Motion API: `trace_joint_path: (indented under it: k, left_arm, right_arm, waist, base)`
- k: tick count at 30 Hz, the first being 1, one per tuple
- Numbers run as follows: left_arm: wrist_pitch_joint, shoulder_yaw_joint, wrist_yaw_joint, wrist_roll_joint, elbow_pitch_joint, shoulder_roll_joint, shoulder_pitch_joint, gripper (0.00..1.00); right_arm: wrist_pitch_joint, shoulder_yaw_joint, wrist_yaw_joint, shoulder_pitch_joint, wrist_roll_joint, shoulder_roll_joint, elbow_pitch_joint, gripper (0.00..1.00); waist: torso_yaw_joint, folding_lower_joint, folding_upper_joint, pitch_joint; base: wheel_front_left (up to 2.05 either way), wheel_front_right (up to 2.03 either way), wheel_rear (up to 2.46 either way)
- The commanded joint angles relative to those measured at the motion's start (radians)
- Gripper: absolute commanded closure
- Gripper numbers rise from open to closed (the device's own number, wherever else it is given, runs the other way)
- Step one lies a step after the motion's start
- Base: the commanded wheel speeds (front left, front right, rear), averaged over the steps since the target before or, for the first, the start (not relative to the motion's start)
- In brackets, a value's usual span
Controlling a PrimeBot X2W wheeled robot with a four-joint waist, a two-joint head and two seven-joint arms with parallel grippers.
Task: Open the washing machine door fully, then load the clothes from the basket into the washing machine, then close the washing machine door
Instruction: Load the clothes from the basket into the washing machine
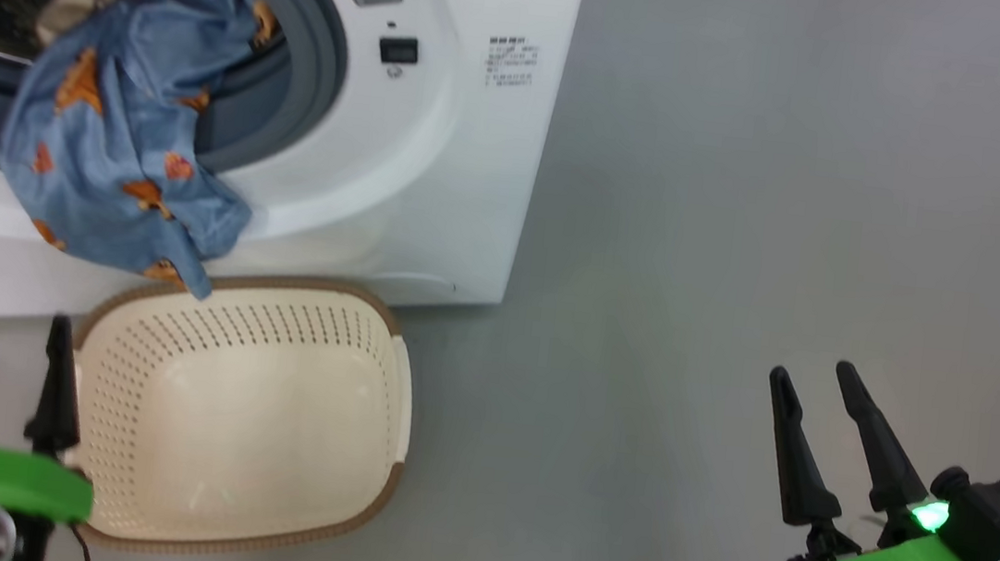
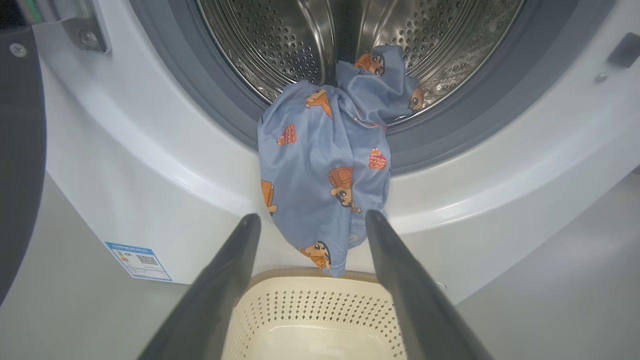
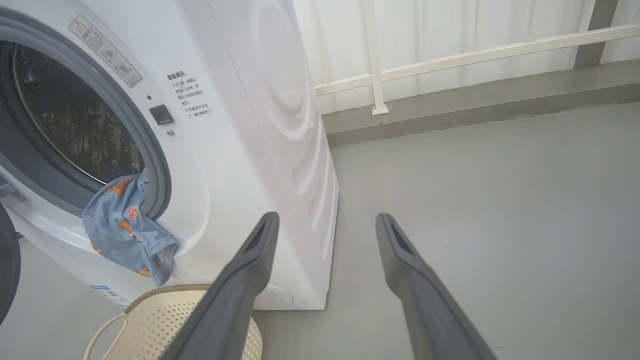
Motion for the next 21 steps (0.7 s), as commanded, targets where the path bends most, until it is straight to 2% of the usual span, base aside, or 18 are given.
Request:
trace_joint_path:
  k: [1, 11, 21]
  left_arm:
    - [-0.006, 0.004, 0.001, -0.016, 0.018, 0.060, -0.073, 0.00]
    - [-0.006, -0.074, 0.001, -0.093, 0.188, 0.147, -0.256, 0.00]
    - [-0.006, -0.131, 0.001, -0.154, 0.305, 0.208, -0.391, 0.00]
  right_arm:
    - [-0.008, 0.025, 0.007, -0.035, -0.009, -0.003, -0.029, 0.00]
    - [-0.008, 0.037, 0.007, -0.090, -0.024, 0.008, -0.039, 0.00]
    - [-0.008, 0.047, 0.007, -0.125, -0.038, 0.013, -0.052, 0.00]
  waist:
    - [-0.017, -0.0002, -0.0001, 0.084]
    - [-0.044, -0.0002, -0.0001, 0.195]
    - [-0.060, -0.0002, -0.0001, 0.271]
  base:
    - [0.00, 0.00, 0.00]
    - [0.00, 0.00, 0.00]
    - [0.00, 0.00, 0.00]
